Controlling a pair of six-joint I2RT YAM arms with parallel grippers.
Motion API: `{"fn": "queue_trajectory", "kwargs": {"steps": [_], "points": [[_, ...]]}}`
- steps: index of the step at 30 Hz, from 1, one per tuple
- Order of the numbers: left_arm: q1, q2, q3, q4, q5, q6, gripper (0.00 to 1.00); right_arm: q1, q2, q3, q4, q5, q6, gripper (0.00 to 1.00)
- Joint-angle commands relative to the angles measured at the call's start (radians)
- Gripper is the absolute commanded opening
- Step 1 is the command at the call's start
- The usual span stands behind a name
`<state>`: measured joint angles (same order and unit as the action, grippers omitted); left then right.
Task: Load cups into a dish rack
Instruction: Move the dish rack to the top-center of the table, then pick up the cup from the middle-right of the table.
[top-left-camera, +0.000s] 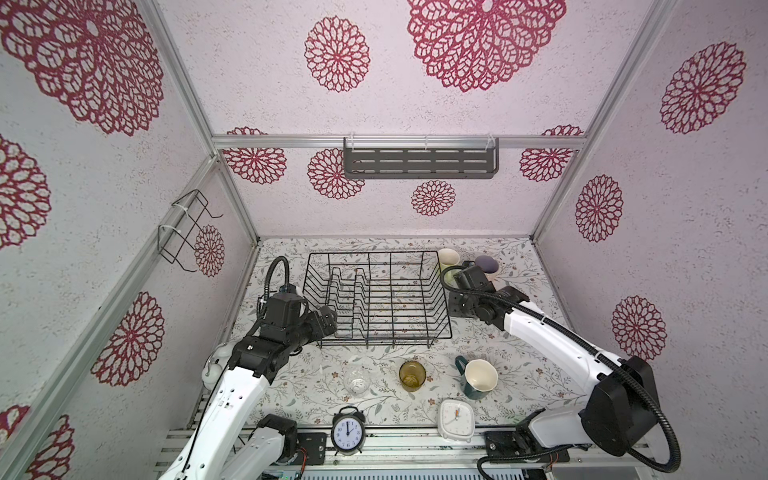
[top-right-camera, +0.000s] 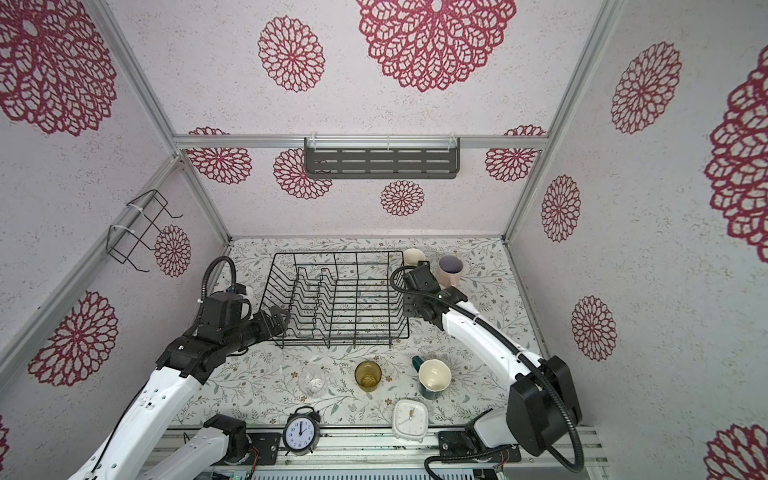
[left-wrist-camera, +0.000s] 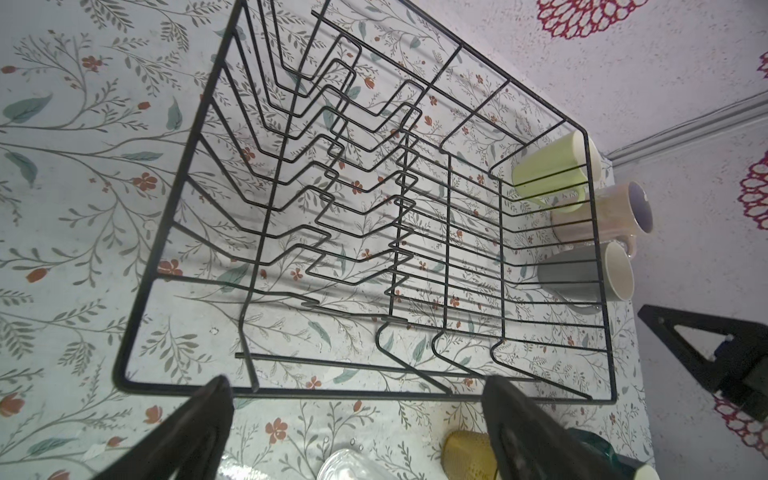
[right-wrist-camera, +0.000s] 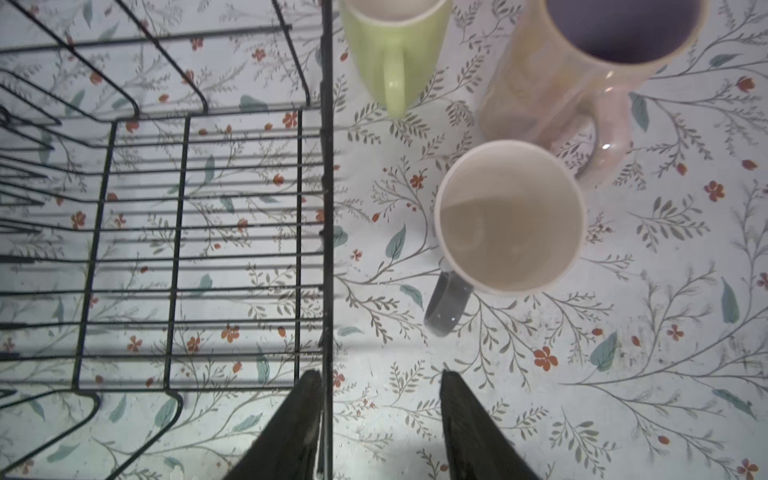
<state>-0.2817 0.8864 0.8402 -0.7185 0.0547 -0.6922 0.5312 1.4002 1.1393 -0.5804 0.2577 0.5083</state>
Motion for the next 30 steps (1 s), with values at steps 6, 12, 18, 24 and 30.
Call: {"fn": "queue_trajectory", "kwargs": {"steps": [6,12,18,24,30], "points": [[-0.068,0.019,0.061,-0.025,-0.057,-0.024,0.97,-0.101,-0.018,-0.001,-0.018,-0.014,0.162,0.62],[-0.087,0.039,0.06,-0.02,-0.07,-0.04,0.97,-0.129,0.049,-0.008,-0.014,-0.019,0.18,0.64],[-0.112,0.041,0.057,-0.015,-0.093,-0.044,0.97,-0.132,0.119,-0.024,0.018,-0.014,0.248,0.6],[-0.12,0.045,0.056,-0.02,-0.098,-0.044,0.97,-0.135,0.196,-0.027,0.059,-0.009,0.245,0.6],[-0.122,0.036,0.05,-0.021,-0.11,-0.044,0.97,-0.164,0.261,-0.014,0.12,-0.045,0.212,0.59]]}}
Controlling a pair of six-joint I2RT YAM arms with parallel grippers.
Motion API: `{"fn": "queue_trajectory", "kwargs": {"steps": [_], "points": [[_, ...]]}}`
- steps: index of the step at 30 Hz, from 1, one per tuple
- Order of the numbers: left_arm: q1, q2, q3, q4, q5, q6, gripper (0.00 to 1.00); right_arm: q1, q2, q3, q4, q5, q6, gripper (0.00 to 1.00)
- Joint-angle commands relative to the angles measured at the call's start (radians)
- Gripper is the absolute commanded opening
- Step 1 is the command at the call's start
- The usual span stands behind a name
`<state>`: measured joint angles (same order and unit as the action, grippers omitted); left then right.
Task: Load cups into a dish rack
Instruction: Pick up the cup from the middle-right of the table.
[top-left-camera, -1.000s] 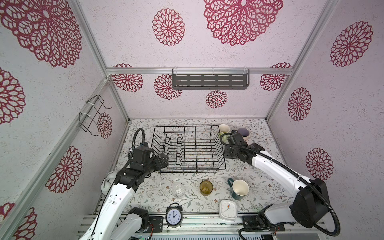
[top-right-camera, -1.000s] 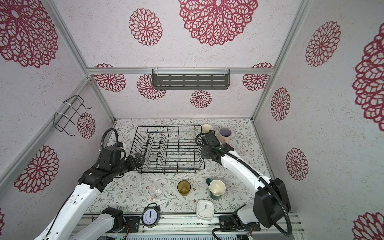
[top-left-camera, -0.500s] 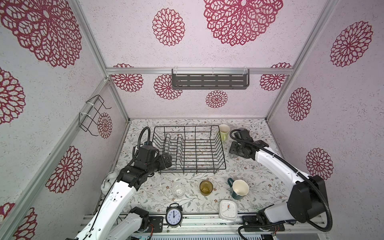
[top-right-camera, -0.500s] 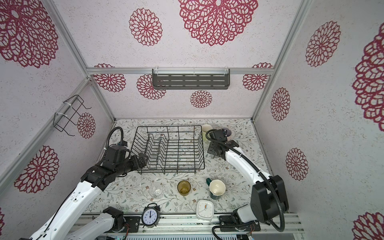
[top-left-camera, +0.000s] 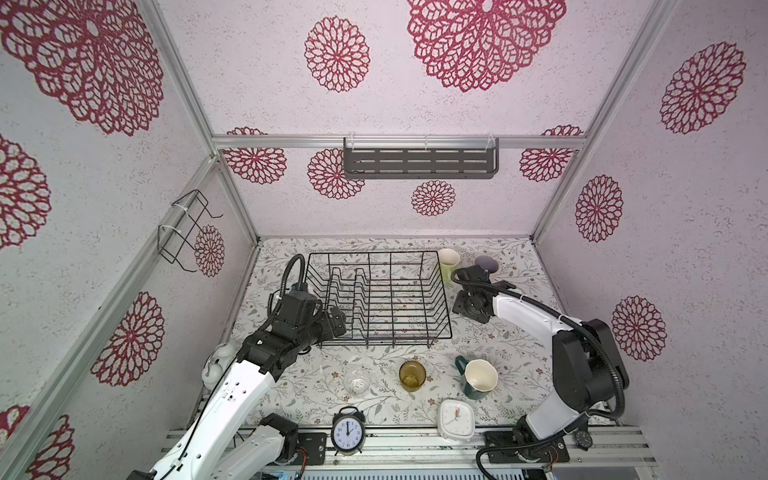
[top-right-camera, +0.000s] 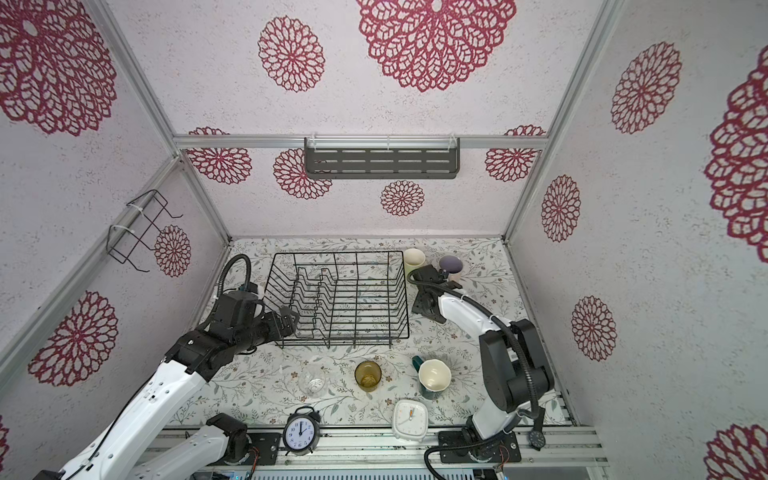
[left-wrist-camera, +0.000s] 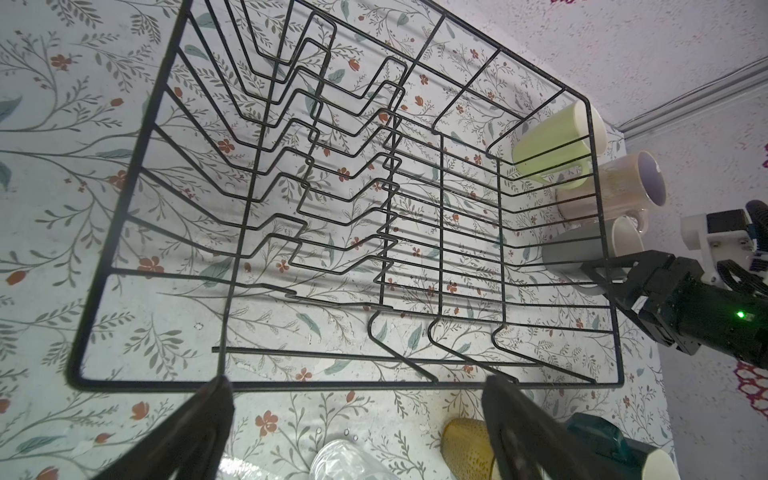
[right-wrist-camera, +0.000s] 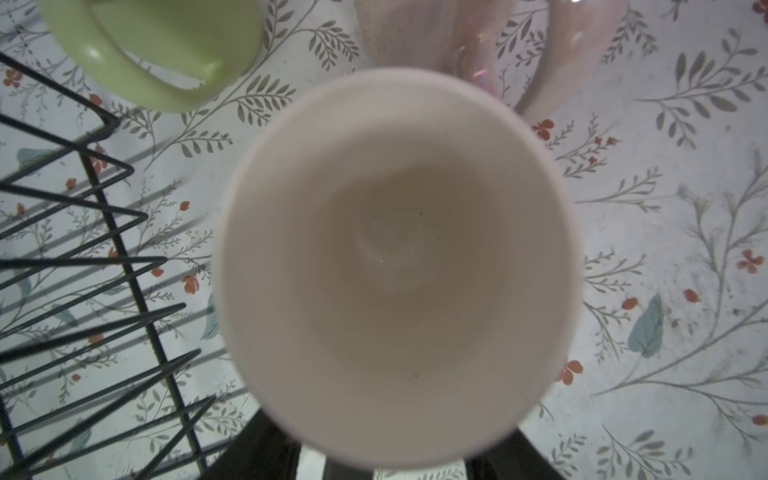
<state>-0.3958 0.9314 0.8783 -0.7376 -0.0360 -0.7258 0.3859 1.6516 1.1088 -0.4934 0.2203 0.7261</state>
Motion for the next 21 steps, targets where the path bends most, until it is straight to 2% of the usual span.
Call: {"fn": "queue_trajectory", "kwargs": {"steps": [1,3,14,21], "points": [[-0.008,-0.008,0.013,-0.003,-0.02,-0.008,0.97,-0.023,0.022,0.021,0.035,-0.006,-0.008,0.57],[-0.009,-0.005,0.016,-0.003,-0.021,-0.006,0.97,-0.025,0.037,0.027,0.029,0.022,-0.011,0.52],[-0.011,-0.004,0.025,-0.005,-0.023,-0.007,0.97,-0.03,0.001,-0.035,0.057,0.088,-0.075,0.12],[-0.014,0.005,0.04,-0.003,-0.018,-0.015,0.97,-0.029,-0.079,-0.074,0.071,0.138,-0.097,0.0]]}}
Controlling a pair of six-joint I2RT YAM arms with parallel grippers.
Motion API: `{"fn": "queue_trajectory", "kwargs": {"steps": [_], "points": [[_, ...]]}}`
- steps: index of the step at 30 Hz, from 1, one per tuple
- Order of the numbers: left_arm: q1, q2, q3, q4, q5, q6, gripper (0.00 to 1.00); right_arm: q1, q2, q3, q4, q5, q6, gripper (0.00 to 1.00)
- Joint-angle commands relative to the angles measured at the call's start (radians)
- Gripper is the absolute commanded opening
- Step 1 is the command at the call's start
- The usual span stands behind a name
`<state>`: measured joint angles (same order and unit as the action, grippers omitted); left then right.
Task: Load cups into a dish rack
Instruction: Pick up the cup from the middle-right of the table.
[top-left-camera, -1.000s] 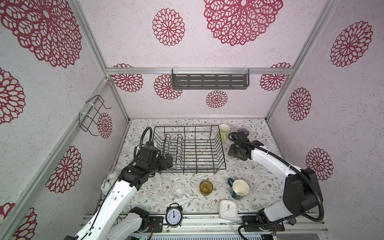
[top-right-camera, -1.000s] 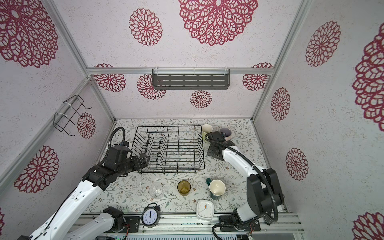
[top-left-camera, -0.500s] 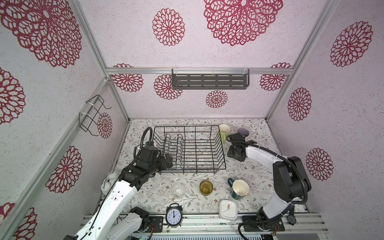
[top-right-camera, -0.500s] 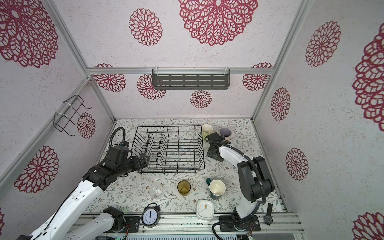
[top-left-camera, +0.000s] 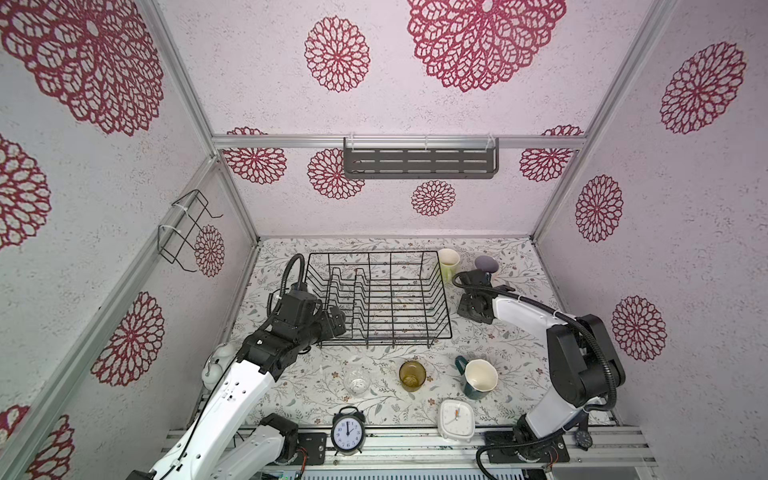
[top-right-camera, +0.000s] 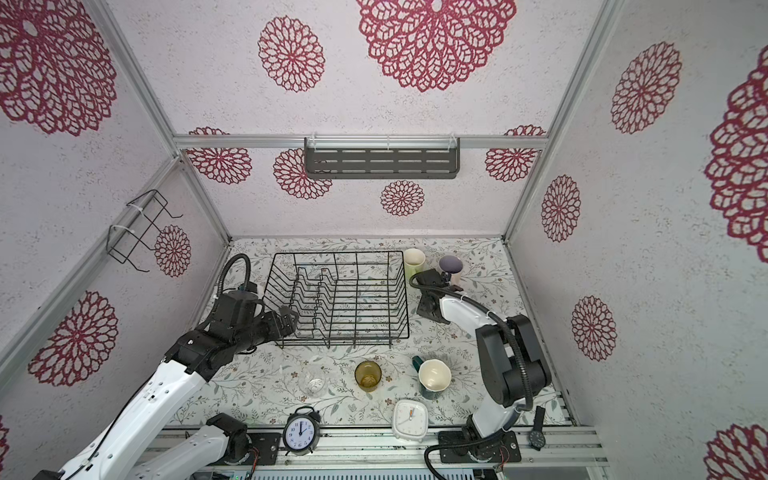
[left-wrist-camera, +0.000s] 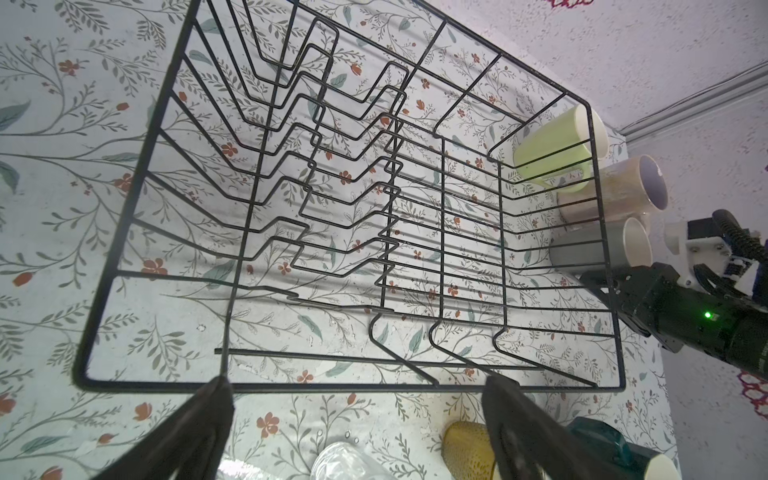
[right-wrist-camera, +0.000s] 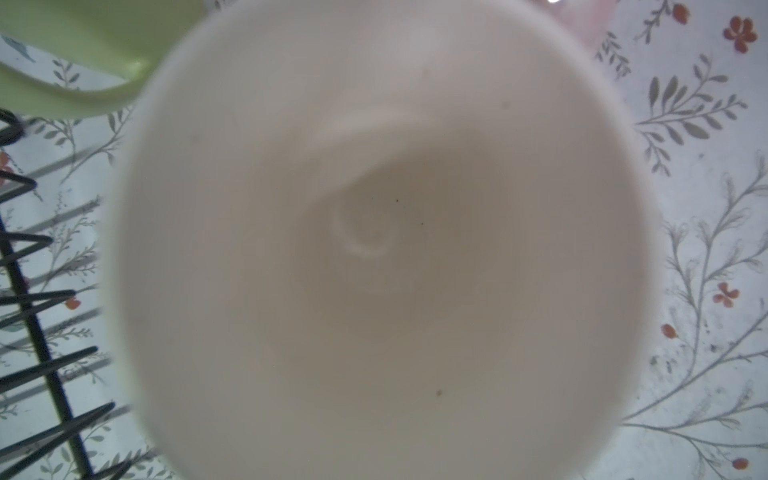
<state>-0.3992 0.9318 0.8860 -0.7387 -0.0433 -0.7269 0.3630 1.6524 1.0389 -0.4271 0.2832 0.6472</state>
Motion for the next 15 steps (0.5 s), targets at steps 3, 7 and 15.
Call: {"fn": "queue_trajectory", "kwargs": {"steps": [3,7,15], "points": [[-0.014,0.005,0.033,0.008,-0.006,-0.021,0.97,-0.007,-0.125,-0.02,0.016,0.091,-0.032,0.0],[-0.019,0.007,0.035,0.021,-0.004,-0.029,0.97,-0.007,-0.188,-0.05,0.056,0.097,-0.088,0.0],[-0.026,0.007,0.065,0.05,0.012,-0.061,0.97,-0.007,-0.352,-0.11,0.115,0.205,-0.12,0.0]]}}
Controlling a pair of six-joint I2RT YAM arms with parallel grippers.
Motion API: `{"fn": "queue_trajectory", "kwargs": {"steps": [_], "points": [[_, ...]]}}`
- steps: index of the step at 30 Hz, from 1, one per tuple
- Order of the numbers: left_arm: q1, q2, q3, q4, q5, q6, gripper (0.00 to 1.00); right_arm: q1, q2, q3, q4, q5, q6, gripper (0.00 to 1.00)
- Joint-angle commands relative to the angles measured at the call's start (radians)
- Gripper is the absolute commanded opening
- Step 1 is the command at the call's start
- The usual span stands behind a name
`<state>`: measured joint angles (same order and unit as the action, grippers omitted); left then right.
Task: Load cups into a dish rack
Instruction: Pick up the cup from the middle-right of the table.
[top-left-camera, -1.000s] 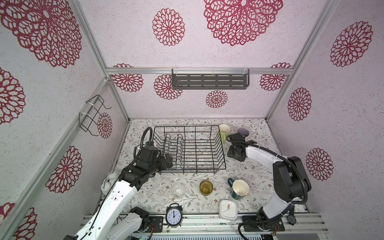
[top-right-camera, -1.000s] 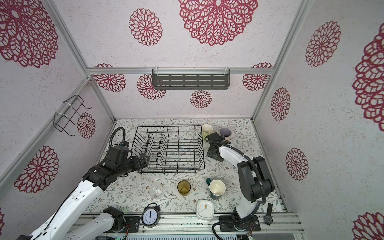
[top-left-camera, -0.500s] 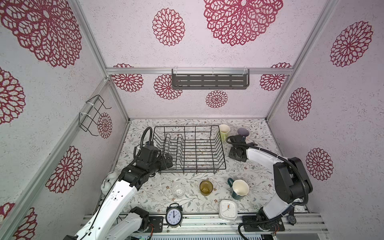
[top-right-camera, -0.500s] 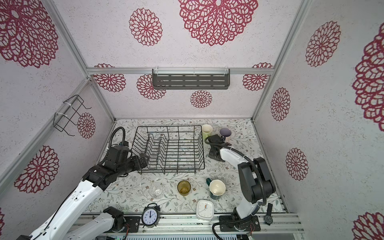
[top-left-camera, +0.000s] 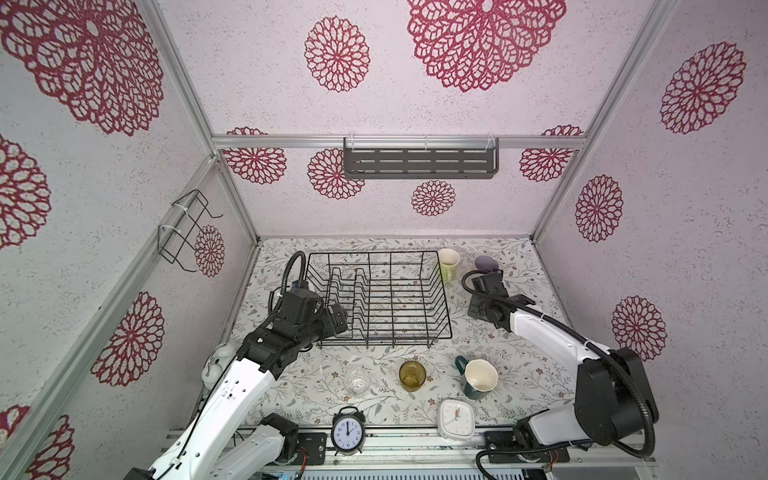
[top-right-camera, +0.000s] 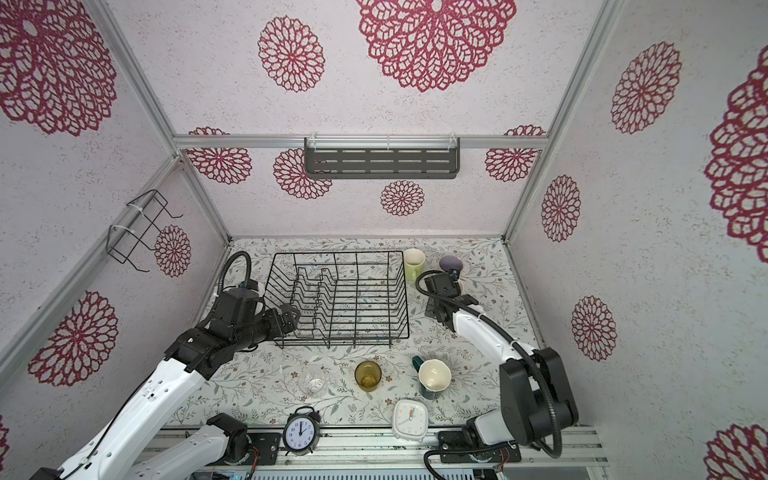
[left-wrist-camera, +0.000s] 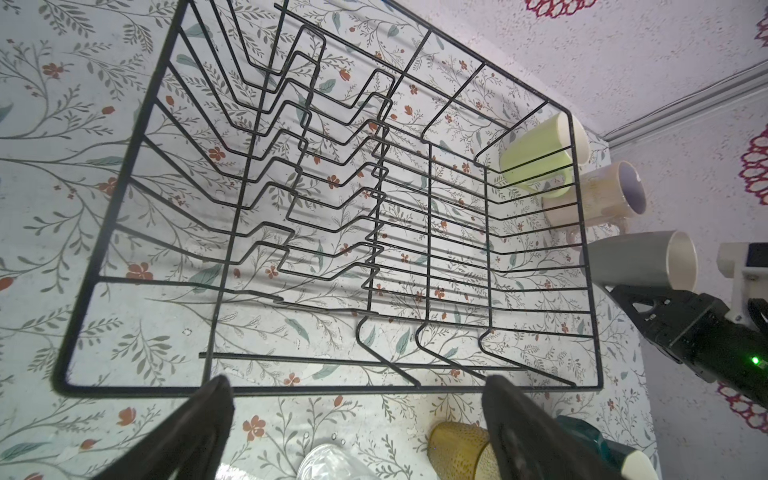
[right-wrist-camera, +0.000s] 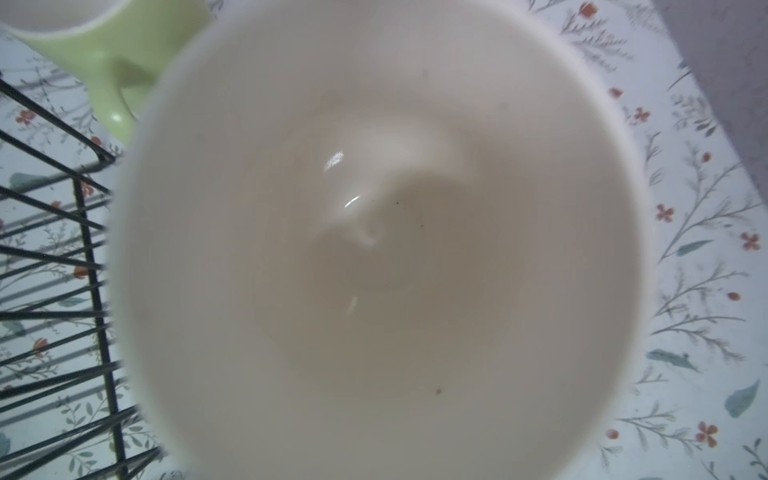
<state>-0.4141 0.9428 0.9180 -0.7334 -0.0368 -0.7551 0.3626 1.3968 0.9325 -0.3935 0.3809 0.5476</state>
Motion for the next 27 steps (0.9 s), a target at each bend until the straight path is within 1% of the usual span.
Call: {"fn": "queue_trajectory", "kwargs": {"steps": [1,4,7,11,13,15,18,21,24,27], "points": [[-0.012,-0.006,0.034,0.061,0.016,-0.041,0.97,-0.006,-0.12,-0.018,0.103,0.104,-0.024,0.0],[-0.018,-0.006,0.028,0.139,0.091,-0.06,0.97,-0.007,-0.216,-0.068,0.204,0.007,-0.076,0.0],[-0.027,0.0,0.017,0.221,0.164,-0.081,0.97,-0.005,-0.303,-0.11,0.316,-0.133,-0.12,0.0],[-0.042,0.003,-0.001,0.338,0.264,-0.103,0.97,-0.004,-0.396,-0.151,0.448,-0.289,-0.129,0.0],[-0.05,0.005,-0.008,0.399,0.326,-0.105,0.97,-0.003,-0.427,-0.156,0.487,-0.334,-0.114,0.0],[-0.054,0.007,-0.016,0.481,0.409,-0.108,0.97,-0.003,-0.449,-0.154,0.522,-0.386,-0.107,0.0],[-0.058,0.005,-0.035,0.629,0.506,-0.128,0.97,-0.003,-0.458,-0.143,0.579,-0.513,-0.091,0.0],[-0.059,0.003,-0.038,0.729,0.567,-0.123,0.97,-0.003,-0.451,-0.121,0.652,-0.718,-0.048,0.0],[-0.06,0.016,-0.039,0.792,0.644,-0.061,0.97,0.001,-0.434,-0.094,0.72,-0.889,0.009,0.0],[-0.057,0.049,-0.025,0.806,0.71,-0.026,0.97,0.021,-0.433,-0.08,0.75,-0.988,0.003,0.0]]}}
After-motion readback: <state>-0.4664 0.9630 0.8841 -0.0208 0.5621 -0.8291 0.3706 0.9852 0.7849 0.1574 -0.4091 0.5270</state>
